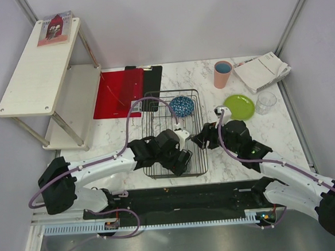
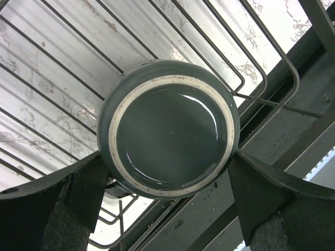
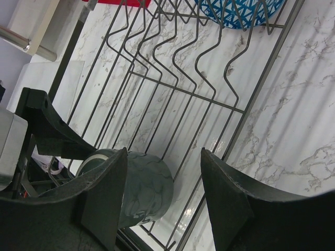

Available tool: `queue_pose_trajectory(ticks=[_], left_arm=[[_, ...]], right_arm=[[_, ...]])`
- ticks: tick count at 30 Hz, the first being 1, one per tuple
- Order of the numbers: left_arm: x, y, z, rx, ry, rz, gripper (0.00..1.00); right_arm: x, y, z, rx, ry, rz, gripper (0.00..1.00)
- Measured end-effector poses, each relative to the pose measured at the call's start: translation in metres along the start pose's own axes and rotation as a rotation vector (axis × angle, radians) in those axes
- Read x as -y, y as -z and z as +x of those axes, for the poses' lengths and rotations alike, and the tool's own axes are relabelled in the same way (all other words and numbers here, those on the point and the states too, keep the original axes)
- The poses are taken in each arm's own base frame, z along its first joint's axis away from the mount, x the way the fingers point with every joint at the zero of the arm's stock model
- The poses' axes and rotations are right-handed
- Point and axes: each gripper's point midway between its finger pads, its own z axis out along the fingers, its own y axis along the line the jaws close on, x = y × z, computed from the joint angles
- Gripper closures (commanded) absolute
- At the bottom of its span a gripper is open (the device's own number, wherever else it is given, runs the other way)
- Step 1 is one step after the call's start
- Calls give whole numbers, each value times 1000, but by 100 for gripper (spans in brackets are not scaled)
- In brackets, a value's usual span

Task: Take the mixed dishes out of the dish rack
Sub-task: Pick up the cup from the dish rack.

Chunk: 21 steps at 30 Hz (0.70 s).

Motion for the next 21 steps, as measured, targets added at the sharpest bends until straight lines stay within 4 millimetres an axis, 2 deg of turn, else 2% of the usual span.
queue_pose_trajectory(ticks=[12, 17, 21], left_arm=[[3, -16, -11, -26, 15, -20, 1], [-4, -26, 1, -84, 47, -66, 1], [-8, -24, 1, -87, 54, -91, 1]], right_arm=[[-1, 1, 0, 7, 1, -6, 34], [-5, 6, -5, 29, 4, -20, 34], [-6, 7, -7, 35, 5, -23, 34]])
